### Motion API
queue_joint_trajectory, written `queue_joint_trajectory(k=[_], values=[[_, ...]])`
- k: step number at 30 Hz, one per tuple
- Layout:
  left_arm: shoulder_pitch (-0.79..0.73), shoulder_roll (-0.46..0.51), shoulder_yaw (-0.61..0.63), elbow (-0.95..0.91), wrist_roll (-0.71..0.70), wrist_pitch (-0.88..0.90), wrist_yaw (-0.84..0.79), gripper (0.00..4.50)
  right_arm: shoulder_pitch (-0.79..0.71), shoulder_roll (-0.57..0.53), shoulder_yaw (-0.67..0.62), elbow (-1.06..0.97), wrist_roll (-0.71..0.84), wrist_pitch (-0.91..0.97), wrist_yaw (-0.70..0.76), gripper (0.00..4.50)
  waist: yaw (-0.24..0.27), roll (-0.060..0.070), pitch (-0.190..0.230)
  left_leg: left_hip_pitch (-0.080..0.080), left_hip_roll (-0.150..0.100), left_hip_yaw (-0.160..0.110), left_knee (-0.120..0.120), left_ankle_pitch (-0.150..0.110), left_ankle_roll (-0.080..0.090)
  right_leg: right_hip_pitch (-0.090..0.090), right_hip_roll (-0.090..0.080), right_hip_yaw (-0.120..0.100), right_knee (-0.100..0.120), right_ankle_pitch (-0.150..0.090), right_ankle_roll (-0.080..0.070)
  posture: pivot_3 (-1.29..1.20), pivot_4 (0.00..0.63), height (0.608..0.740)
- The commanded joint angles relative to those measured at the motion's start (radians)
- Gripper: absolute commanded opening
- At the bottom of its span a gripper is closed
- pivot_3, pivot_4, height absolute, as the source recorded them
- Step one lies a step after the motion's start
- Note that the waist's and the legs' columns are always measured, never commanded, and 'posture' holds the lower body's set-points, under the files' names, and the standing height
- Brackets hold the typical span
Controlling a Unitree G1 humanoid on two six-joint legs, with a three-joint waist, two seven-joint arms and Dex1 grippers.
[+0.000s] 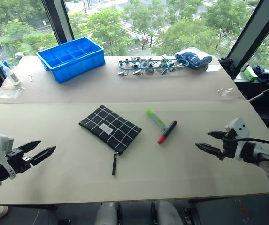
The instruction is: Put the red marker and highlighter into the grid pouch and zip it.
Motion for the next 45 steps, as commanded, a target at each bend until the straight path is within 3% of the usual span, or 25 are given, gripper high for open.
queue_joint_trajectory(k=[1, 4, 9, 12, 16, 22, 23, 33, 40, 45], values=[[-0.021, 0.014, 0.015, 0.002, -0.019, 0.000, -0.005, 4.50, -0.011, -0.003, -0.007, -0.024, 0.001, -0.003, -0.003, 4.46, 0.000, 0.000, 0.000, 0.000, 0.000, 0.000, 0.000, 0.000, 0.000, 0.000, 0.000, 0.000, 0.000, 0.000, 0.000, 0.00, 0.150, 0.740], [-0.064, 0.009, 0.013, 0.050, -0.029, -0.041, -0.048, 4.50, -0.014, 0.000, -0.002, -0.023, 0.002, 0.000, -0.004, 4.46, 0.002, 0.000, 0.000, 0.000, 0.000, 0.000, 0.000, 0.000, 0.000, 0.000, 0.000, 0.000, 0.000, 0.000, 0.000, 0.00, 0.150, 0.740], [-0.095, 0.012, -0.057, 0.127, 0.099, -0.336, -0.151, 4.50, -0.056, 0.018, -0.018, -0.012, 0.028, 0.025, -0.026, 4.46, 0.001, 0.000, 0.000, 0.000, 0.000, 0.003, 0.000, 0.000, 0.000, 0.000, 0.000, 0.000, 0.000, 0.000, 0.000, 0.00, 0.150, 0.740], [-0.087, 0.023, -0.099, 0.149, 0.163, -0.495, -0.211, 4.50, -0.105, 0.035, -0.059, -0.023, 0.089, 0.072, -0.038, 3.75, -0.004, 0.000, 0.000, 0.000, 0.000, 0.005, 0.000, 0.000, 0.000, 0.000, 0.000, 0.000, 0.000, 0.000, 0.000, 0.00, 0.150, 0.740], [-0.099, 0.039, -0.124, 0.195, 0.204, -0.614, -0.240, 4.50, -0.119, 0.035, -0.058, -0.086, 0.128, 0.111, -0.029, 2.38, -0.005, 0.000, 0.000, 0.000, 0.001, 0.005, 0.000, 0.000, 0.000, 0.000, 0.000, 0.000, 0.000, 0.000, -0.001, 0.00, 0.150, 0.740], [-0.150, 0.060, -0.168, 0.263, 0.253, -0.765, -0.264, 4.50, -0.148, 0.110, 0.033, -0.335, 0.266, 0.242, -0.057, 0.23, -0.005, 0.000, 0.000, 0.000, 0.002, 0.003, 0.000, 0.000, 0.000, -0.001, 0.000, 0.000, 0.001, 0.000, 0.000, 0.00, 0.150, 0.740], [-0.159, 0.061, -0.179, 0.270, 0.260, -0.777, -0.266, 4.50, -0.155, 0.122, 0.064, -0.365, 0.270, 0.254, -0.061, 0.09, -0.005, 0.000, 0.000, 0.000, 0.002, 0.002, 0.000, 0.000, 0.000, -0.001, 0.000, 0.000, 0.001, 0.000, 0.000, 0.00, 0.150, 0.740], [-0.287, 0.048, -0.268, 0.278, 0.217, -0.748, -0.310, 4.50, -0.385, 0.336, 0.388, -0.324, 0.213, 0.398, -0.170, 0.09, -0.007, 0.000, 0.000, -0.002, 0.000, 0.005, 0.001, 0.000, 0.000, -0.002, 0.000, -0.002, 0.002, 0.000, 0.000, 0.00, 0.150, 0.740], [-0.371, 0.024, -0.336, 0.323, 0.238, -0.760, -0.319, 4.50, -0.532, 0.481, 0.476, -0.217, 0.257, 0.702, -0.260, 0.09, -0.006, 0.000, 0.000, -0.003, 0.000, 0.007, 0.001, 0.000, 0.000, -0.003, 0.001, -0.002, 0.003, 0.000, -0.001, 0.00, 0.150, 0.740], [-0.398, 0.005, -0.373, 0.344, 0.246, -0.770, -0.318, 4.50, -0.620, 0.522, 0.516, -0.087, 0.213, 0.733, -0.263, 0.09, -0.008, 0.000, 0.000, -0.004, 0.000, 0.007, 0.002, 0.000, 0.000, -0.003, 0.001, -0.003, 0.002, 0.000, 0.000, 0.00, 0.150, 0.740]])
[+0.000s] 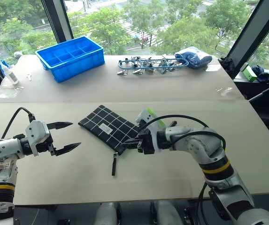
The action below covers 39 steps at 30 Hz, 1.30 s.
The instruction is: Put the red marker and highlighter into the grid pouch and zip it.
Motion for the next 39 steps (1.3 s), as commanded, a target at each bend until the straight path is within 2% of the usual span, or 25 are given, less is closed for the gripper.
queue_joint_trajectory(k=[1, 5, 10, 19, 26, 29, 33, 37, 39], values=[[-0.027, -0.012, -0.017, 0.006, 0.005, -0.022, -0.002, 4.50, -0.087, 0.039, 0.021, 0.103, -0.033, 0.005, 0.001, 0.09, -0.002, 0.000, 0.000, 0.000, 0.000, 0.000, 0.000, 0.000, 0.000, 0.000, 0.000, 0.000, 0.000, 0.000, 0.000, 0.00, 0.150, 0.740], [-0.036, -0.025, -0.039, 0.001, 0.004, -0.014, 0.000, 4.50, -0.136, 0.078, 0.039, 0.177, -0.033, 0.021, 0.029, 0.09, -0.003, 0.000, 0.000, 0.000, 0.001, 0.000, 0.000, 0.000, 0.000, -0.001, 0.001, 0.000, 0.001, 0.000, 0.000, 0.00, 0.150, 0.740], [-0.039, -0.032, -0.065, -0.003, 0.006, 0.000, -0.003, 4.50, -0.131, 0.057, 0.106, 0.177, -0.034, 0.030, 0.101, 0.09, -0.003, 0.000, 0.000, -0.001, 0.001, 0.000, 0.000, 0.001, -0.001, -0.001, 0.001, 0.000, 0.001, 0.000, 0.000, 0.00, 0.150, 0.740], [-0.030, -0.033, -0.068, -0.014, -0.007, 0.013, 0.000, 4.50, -0.149, 0.117, 0.111, 0.301, -0.135, -0.039, 0.049, 0.09, -0.005, 0.000, 0.000, -0.002, 0.001, 0.000, 0.000, 0.001, -0.002, -0.002, 0.001, -0.001, 0.001, 0.000, 0.000, 0.00, 0.150, 0.740], [-0.007, -0.038, -0.057, -0.034, -0.014, 0.015, 0.024, 4.50, -0.114, 0.034, 0.178, 0.288, -0.225, -0.116, 0.088, 0.09, -0.002, 0.000, 0.000, -0.002, 0.000, 0.000, 0.000, 0.001, -0.002, -0.003, 0.000, -0.001, 0.001, 0.000, 0.000, 0.00, 0.150, 0.740], [0.004, -0.041, -0.051, -0.041, -0.018, 0.016, 0.035, 4.50, -0.126, 0.013, 0.155, 0.340, -0.262, -0.167, 0.081, 0.09, -0.002, 0.000, 0.000, -0.002, 0.001, 0.000, 0.000, 0.001, -0.002, -0.003, 0.001, 0.000, 0.001, 0.000, 0.000, 0.00, 0.150, 0.740], [0.010, -0.041, -0.046, -0.042, -0.021, 0.017, 0.045, 4.50, -0.163, 0.000, 0.061, 0.304, -0.173, -0.119, 0.154, 0.09, 0.000, 0.000, 0.000, -0.002, 0.001, 0.000, 0.000, 0.001, -0.002, -0.003, 0.001, -0.001, 0.002, 0.000, 0.000, 0.00, 0.150, 0.740], [0.005, -0.045, -0.045, -0.038, -0.021, 0.018, 0.051, 4.50, -0.161, -0.028, 0.034, 0.179, -0.066, -0.049, 0.263, 0.09, -0.002, 0.000, 0.000, -0.004, 0.001, -0.001, 0.000, 0.001, -0.002, -0.005, 0.001, -0.001, 0.001, 0.000, 0.000, 0.00, 0.150, 0.740], [0.003, -0.048, -0.045, -0.035, -0.021, 0.018, 0.054, 4.50, -0.167, -0.010, 0.020, 0.180, -0.047, -0.017, 0.259, 0.09, -0.007, 0.000, 0.000, -0.006, 0.001, -0.001, 0.000, 0.001, -0.002, -0.007, 0.001, 0.000, 0.002, 0.000, 0.000, 0.00, 0.150, 0.740]])
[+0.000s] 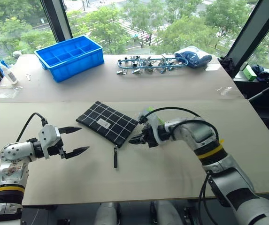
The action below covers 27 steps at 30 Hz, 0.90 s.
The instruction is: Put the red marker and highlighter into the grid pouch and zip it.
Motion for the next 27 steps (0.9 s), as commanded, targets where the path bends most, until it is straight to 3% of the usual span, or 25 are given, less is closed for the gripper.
queue_joint_trajectory(k=[1, 7, 13, 23, 27], values=[[-0.011, -0.003, 0.023, -0.016, -0.019, 0.006, 0.011, 4.50, -0.028, 0.038, -0.035, -0.046, 0.066, 0.060, 0.022, 0.09, -0.006, 0.000, 0.000, -0.001, 0.001, 0.000, 0.000, 0.000, 0.000, -0.001, 0.001, 0.001, 0.000, 0.000, 0.000, 0.00, 0.150, 0.740], [-0.009, -0.006, 0.028, -0.015, -0.020, 0.008, 0.017, 4.50, -0.063, 0.181, -0.038, 0.140, -0.026, 0.023, -0.130, 0.09, -0.005, 0.000, 0.000, -0.001, 0.000, 0.001, 0.000, 0.001, -0.001, -0.002, 0.000, 0.001, 0.001, 0.000, -0.001, 0.00, 0.150, 0.740], [0.002, -0.003, 0.039, -0.017, -0.021, 0.011, 0.015, 4.50, -0.121, 0.259, -0.033, 0.217, -0.072, -0.017, -0.158, 0.09, -0.003, 0.000, 0.000, -0.002, 0.000, 0.002, 0.000, 0.001, -0.002, -0.003, 0.000, 0.001, 0.001, 0.000, 0.000, 0.00, 0.150, 0.740], [0.023, -0.010, 0.052, -0.028, -0.026, 0.010, 0.029, 4.50, -0.104, 0.245, 0.190, 0.244, -0.256, -0.177, -0.136, 0.09, -0.006, 0.000, 0.000, -0.002, 0.000, 0.002, 0.000, 0.001, -0.002, -0.003, 0.000, 0.000, 0.002, 0.000, 0.000, 0.00, 0.150, 0.740], [0.032, -0.013, 0.055, -0.035, -0.028, 0.008, 0.036, 4.50, -0.110, 0.235, 0.192, 0.294, -0.308, -0.245, -0.140, 0.09, -0.003, 0.000, 0.000, -0.002, 0.000, 0.002, 0.000, 0.001, -0.002, -0.003, 0.000, 0.000, 0.002, 0.000, 0.000, 0.00, 0.150, 0.740]])
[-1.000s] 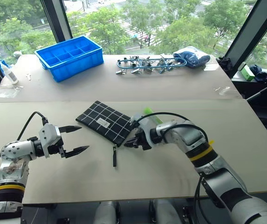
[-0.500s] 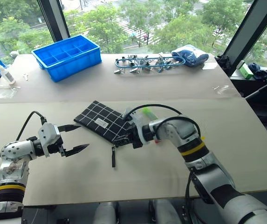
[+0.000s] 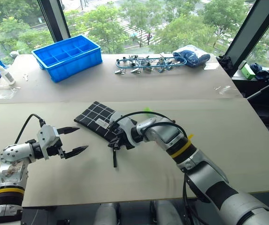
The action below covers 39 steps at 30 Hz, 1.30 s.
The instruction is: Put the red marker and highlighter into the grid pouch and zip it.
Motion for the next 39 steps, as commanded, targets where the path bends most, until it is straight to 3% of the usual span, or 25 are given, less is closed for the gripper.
queue_joint_trajectory(k=[1, 10, 19, 22, 27, 32, 39], values=[[0.004, -0.001, 0.031, -0.033, -0.026, -0.011, 0.008, 4.50, -0.003, -0.025, -0.004, 0.057, -0.064, -0.061, -0.006, 0.09, 0.002, 0.000, 0.000, 0.000, 0.000, 0.000, 0.000, 0.000, 0.000, 0.000, 0.000, 0.000, 0.000, 0.000, 0.000, 0.00, 0.150, 0.740], [0.004, -0.008, 0.037, -0.034, -0.024, -0.014, 0.012, 4.50, -0.037, -0.205, -0.027, 0.062, -0.120, -0.167, 0.124, 0.09, 0.007, 0.000, 0.000, 0.000, -0.001, 0.000, 0.001, 0.000, 0.000, 0.001, -0.001, 0.000, 0.001, 0.000, 0.000, 0.00, 0.150, 0.740], [-0.017, -0.016, 0.045, -0.026, -0.040, 0.000, 0.012, 4.50, -0.040, -0.260, -0.099, 0.111, -0.137, -0.213, 0.163, 0.09, 0.000, 0.000, 0.000, 0.000, 0.000, 0.000, 0.001, 0.000, 0.000, -0.001, 0.000, 0.001, 0.006, -0.001, -0.001, 0.00, 0.150, 0.740], [-0.029, -0.020, 0.046, -0.026, -0.051, 0.012, 0.011, 4.50, -0.032, -0.261, -0.136, 0.084, -0.095, -0.166, 0.206, 0.09, 0.003, 0.000, 0.000, 0.000, 0.000, 0.000, 0.001, 0.000, 0.000, -0.001, 0.000, 0.001, 0.006, -0.001, -0.001, 0.00, 0.150, 0.740], [-0.056, -0.025, 0.052, 0.003, -0.064, 0.023, 0.004, 4.50, -0.044, -0.259, -0.310, -0.006, 0.121, 0.027, 0.325, 0.09, 0.004, 0.000, 0.000, 0.000, 0.000, 0.000, 0.001, 0.000, 0.000, -0.001, 0.000, 0.001, 0.006, 0.000, -0.001, 0.00, 0.150, 0.740], [-0.068, -0.029, 0.053, 0.025, -0.064, 0.020, -0.004, 4.50, -0.061, -0.176, -0.401, 0.081, 0.099, 0.045, 0.139, 0.09, -0.001, 0.000, 0.000, 0.000, 0.000, 0.000, 0.001, 0.000, 0.000, -0.001, 0.000, 0.001, 0.006, -0.001, -0.001, 0.00, 0.150, 0.740], [-0.074, -0.028, 0.052, 0.040, -0.059, 0.017, -0.013, 4.50, -0.015, -0.080, -0.346, 0.092, -0.027, -0.064, -0.061, 0.09, 0.000, 0.000, 0.000, 0.000, 0.000, 0.000, 0.000, 0.000, -0.001, -0.001, 0.000, 0.001, 0.007, -0.001, -0.001, 0.00, 0.150, 0.740]])
